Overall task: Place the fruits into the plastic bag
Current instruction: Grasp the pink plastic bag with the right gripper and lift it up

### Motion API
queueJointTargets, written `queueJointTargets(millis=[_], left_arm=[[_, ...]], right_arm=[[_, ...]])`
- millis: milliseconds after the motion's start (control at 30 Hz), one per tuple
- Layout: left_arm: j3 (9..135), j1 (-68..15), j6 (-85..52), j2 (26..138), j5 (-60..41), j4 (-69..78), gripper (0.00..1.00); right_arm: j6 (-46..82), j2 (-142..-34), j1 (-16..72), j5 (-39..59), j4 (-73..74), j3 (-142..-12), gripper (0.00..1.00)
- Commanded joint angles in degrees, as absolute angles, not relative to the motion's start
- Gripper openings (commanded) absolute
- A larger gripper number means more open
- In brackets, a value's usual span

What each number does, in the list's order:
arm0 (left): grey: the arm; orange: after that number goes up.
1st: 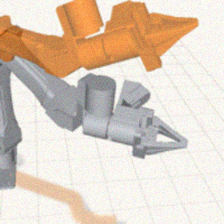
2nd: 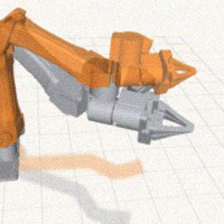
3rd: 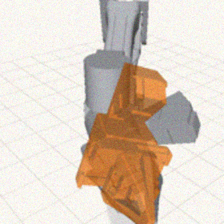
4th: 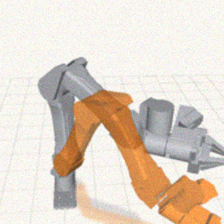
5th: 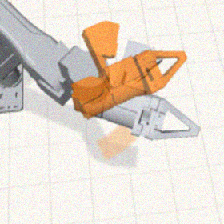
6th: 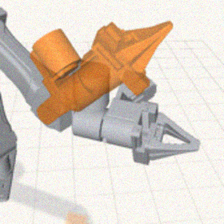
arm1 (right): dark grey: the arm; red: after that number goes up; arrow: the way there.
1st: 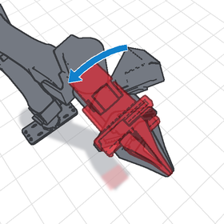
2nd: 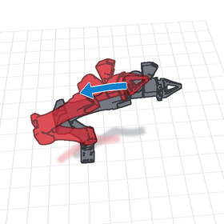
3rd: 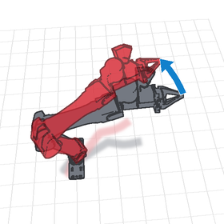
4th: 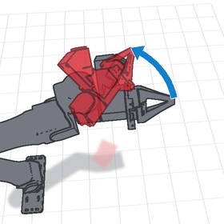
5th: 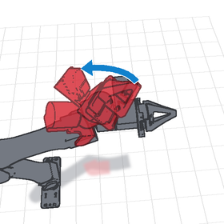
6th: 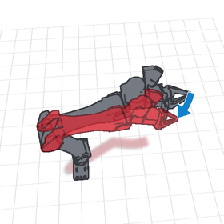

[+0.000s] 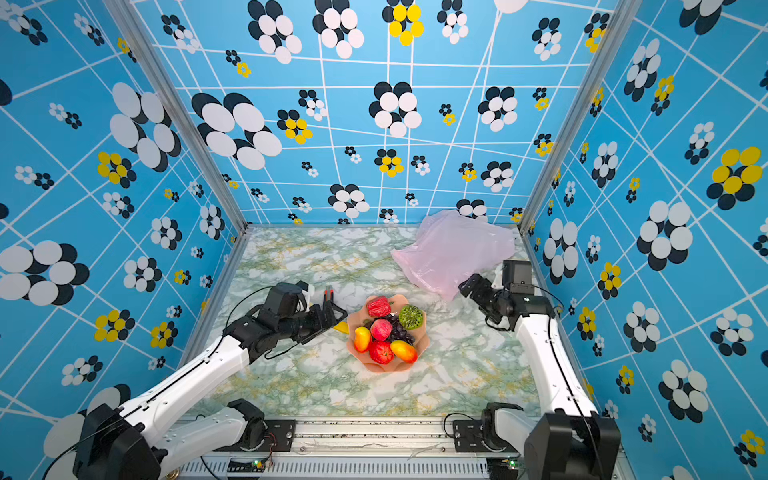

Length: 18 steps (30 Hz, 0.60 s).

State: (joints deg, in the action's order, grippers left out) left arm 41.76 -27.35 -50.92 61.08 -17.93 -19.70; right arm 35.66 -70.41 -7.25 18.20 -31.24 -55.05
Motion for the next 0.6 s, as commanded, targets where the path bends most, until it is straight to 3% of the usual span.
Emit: queueJointTargets(millis=[0,200,567], left_arm=[[41.94,-26.63,-49.06,58.84,-17.12,-21.36,0.99],[37.77,-25.15,-49.02,51.62,-16.07,-23.02,0.99],[33.1,-19.23,-49.18,41.9,-16.59,-23.89,0.99]], right_arm=[[39.65,-77.88,-11.25,15.9,-22.41,-57.71,0.98],[45.45,-89.73,-16.51,17.95,-11.25,-63.45,1.0],[45.1,-106.59,-19.25,20.39,-9.26,-81.28,0.98]])
